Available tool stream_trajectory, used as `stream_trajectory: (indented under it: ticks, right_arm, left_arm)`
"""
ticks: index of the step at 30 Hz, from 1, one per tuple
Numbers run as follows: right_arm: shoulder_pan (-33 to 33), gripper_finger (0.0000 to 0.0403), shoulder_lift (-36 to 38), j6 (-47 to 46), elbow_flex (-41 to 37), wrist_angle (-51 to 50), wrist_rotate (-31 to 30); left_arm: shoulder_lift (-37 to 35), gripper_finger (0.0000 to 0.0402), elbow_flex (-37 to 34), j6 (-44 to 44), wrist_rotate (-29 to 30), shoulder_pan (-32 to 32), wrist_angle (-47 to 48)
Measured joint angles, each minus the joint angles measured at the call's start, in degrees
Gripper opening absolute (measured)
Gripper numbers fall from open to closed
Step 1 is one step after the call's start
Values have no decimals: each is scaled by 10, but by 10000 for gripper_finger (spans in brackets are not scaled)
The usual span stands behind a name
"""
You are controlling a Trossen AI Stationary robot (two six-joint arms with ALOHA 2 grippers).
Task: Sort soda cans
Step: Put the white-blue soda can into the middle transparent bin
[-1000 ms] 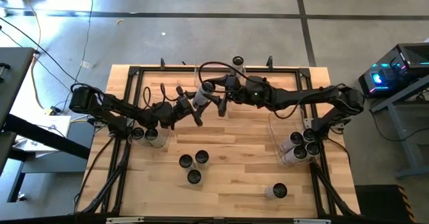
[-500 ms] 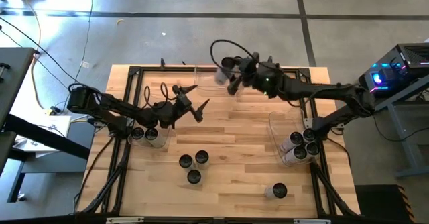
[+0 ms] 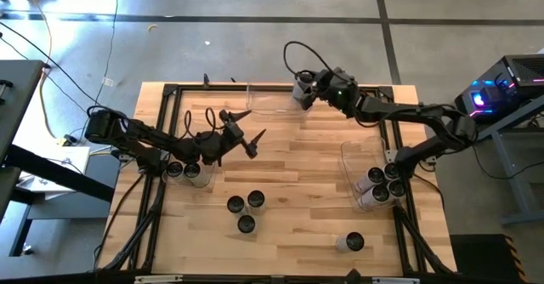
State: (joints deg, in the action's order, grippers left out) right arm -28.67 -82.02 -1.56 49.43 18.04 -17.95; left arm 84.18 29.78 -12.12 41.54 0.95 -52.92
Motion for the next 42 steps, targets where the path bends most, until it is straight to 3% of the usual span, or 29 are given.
stream_trajectory:
  ticks: [11,19,27,37,42]
  right_arm:
    - [-5,238,-67,-9,-16,-2,23]
    - [-6,239,-76,-10,-15,-32,21]
    - [-5,291,-73,-3,-12,-51,20]
    - [-4,297,-1,-4,35,-190,20]
    - [20,298,64,-4,39,-199,19]
  left_arm:
    - [0,381,0,0,1,3,-6]
    - [0,381,0,-3,1,13,-5]
    - [0,381,0,-5,0,14,-5]
    - [-55,381,-1,-50,0,55,0]
    - [-102,381,-1,-99,1,94,25]
